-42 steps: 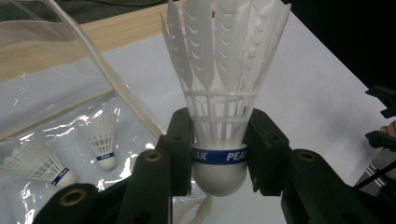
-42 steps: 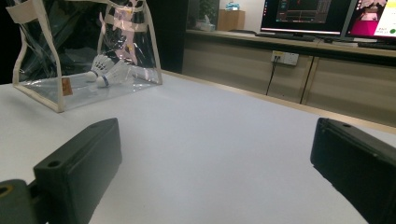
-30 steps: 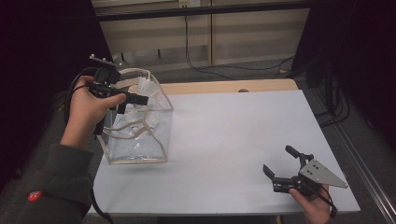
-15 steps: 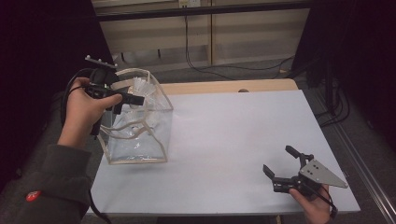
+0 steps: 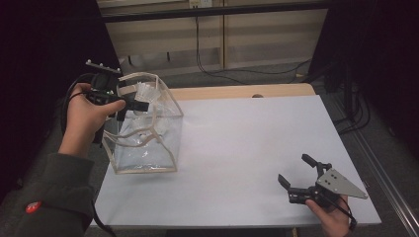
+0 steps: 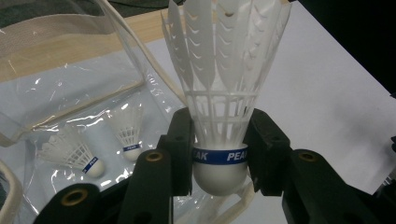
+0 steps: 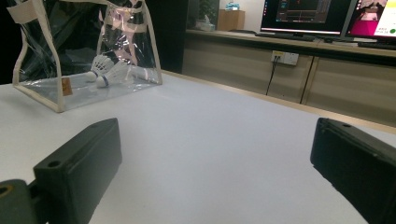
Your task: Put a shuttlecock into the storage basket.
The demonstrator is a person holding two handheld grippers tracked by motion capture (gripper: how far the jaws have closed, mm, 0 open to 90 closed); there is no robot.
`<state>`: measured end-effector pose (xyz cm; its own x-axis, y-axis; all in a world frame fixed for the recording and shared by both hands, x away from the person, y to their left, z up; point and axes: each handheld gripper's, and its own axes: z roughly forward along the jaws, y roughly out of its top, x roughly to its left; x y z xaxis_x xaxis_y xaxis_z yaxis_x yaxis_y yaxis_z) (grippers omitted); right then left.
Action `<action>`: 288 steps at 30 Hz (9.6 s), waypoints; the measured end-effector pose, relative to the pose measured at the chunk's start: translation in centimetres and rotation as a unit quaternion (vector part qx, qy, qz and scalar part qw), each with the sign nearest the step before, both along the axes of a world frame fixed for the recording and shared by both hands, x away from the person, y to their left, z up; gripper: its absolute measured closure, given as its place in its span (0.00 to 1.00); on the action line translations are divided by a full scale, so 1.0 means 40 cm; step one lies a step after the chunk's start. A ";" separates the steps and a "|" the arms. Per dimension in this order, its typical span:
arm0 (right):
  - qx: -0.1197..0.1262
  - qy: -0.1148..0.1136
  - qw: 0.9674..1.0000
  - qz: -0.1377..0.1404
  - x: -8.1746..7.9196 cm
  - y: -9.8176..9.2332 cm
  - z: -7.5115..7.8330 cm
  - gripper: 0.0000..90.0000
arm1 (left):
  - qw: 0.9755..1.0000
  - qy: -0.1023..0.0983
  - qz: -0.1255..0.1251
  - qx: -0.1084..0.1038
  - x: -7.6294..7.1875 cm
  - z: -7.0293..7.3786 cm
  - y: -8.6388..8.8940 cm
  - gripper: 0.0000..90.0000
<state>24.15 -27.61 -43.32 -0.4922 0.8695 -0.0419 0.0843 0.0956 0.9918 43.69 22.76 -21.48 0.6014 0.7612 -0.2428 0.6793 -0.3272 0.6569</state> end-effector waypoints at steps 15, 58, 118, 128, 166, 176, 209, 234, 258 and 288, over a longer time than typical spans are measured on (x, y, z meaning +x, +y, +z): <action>-0.001 0.002 1.000 0.000 0.000 0.001 0.000 0.02 | 1.000 0.000 0.009 0.001 0.003 -0.007 0.017 0.72; -0.002 0.002 1.000 0.000 0.000 0.000 0.000 0.02 | 0.999 0.001 0.036 0.007 0.014 -0.069 0.068 0.71; -0.002 0.001 1.000 0.002 0.000 0.001 0.000 0.02 | 0.999 0.010 0.042 0.015 0.016 -0.126 0.075 0.70; -0.002 0.000 1.000 0.002 0.001 0.003 -0.001 0.02 | 0.999 0.013 0.043 0.015 0.017 -0.139 0.077 0.70; -0.001 0.000 1.000 0.002 0.000 0.003 0.000 0.02 | 0.999 0.024 0.045 0.017 0.020 -0.165 0.071 0.69; 0.000 0.000 1.000 0.002 0.000 0.003 0.000 0.02 | 0.999 0.025 0.045 0.015 0.019 -0.167 0.072 0.69; 0.000 0.000 1.000 0.001 0.000 0.003 0.001 0.02 | 0.998 0.017 0.054 0.008 -0.002 -0.112 0.082 0.39; -0.003 0.000 1.000 0.000 0.000 0.004 0.000 0.02 | 1.000 0.011 -0.011 -0.011 -0.048 -0.059 0.063 0.15; -0.002 -0.001 1.000 0.000 0.001 0.002 0.002 0.02 | 0.994 -0.004 -0.106 -0.017 -0.102 -0.051 0.065 0.06; -0.002 -0.004 1.000 0.006 -0.005 0.013 0.008 0.02 | 0.990 0.002 -0.137 -0.027 -0.148 -0.089 0.047 0.06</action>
<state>23.95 -27.08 -43.00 -0.5021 0.8634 -0.0498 0.0746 0.1006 0.9921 37.78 24.64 -25.02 0.7823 0.5561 -0.2806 0.5724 -0.4641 0.6760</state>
